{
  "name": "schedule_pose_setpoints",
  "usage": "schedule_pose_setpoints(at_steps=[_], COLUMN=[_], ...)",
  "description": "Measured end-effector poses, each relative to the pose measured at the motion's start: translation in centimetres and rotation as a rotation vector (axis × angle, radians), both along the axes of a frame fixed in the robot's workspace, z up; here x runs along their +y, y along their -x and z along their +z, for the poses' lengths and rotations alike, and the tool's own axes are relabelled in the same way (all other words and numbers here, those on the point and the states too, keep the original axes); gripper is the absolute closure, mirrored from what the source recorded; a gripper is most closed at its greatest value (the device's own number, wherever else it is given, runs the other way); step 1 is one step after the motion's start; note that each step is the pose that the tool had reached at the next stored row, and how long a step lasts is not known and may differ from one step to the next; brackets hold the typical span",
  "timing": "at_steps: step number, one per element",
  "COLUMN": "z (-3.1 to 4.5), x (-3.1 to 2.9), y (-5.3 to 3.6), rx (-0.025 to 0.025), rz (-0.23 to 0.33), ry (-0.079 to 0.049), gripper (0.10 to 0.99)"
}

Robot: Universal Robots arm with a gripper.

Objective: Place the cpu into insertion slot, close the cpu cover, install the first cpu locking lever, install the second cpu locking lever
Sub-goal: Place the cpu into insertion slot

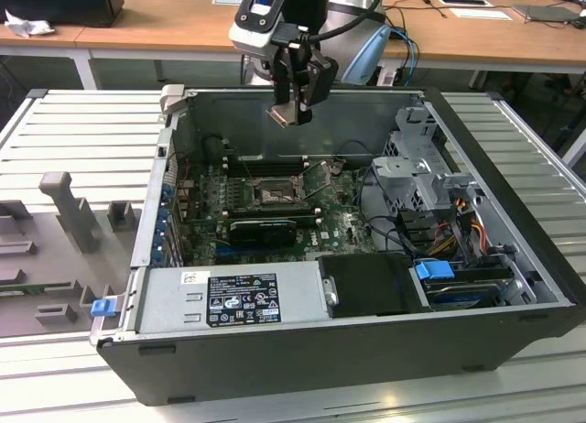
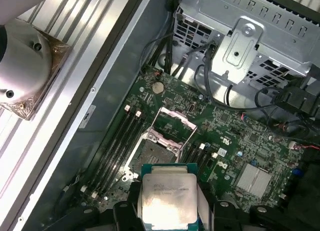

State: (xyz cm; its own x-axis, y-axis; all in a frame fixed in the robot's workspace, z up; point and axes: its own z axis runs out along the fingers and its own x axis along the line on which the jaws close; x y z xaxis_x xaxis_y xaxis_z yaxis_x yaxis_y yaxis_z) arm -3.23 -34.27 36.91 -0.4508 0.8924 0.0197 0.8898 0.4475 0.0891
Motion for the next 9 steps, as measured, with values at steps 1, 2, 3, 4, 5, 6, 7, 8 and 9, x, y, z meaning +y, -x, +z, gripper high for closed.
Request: schedule_pose_setpoints(at_steps=[1,2,3,4,5,6,7,8,9], z=[0.0,-0.01,-0.01,-0.01,-0.02,-0.02,-0.03,-0.03,-0.04], x=[0.0,0.0,0.0,0.0,0.0,0.0,0.0,0.0,0.0], y=[0.0,0.0,0.0,0.0,0.0,0.0,0.0,0.0,0.0], rx=[0.0,0.0,0.0,0.0,0.0,0.0,0.0,-0.0001,-0.0001], rz=[-0.008,-0.021,-0.028,-0.035,-0.05,-0.057,-0.067,-0.081,-0.089], ry=[0.0,0.0,0.0,0.0,0.0,0.0,0.0,0.0,0.0], gripper=[0.557,0.557,0.557,0.557,0.557,0.557,0.557,0.557,0.557])
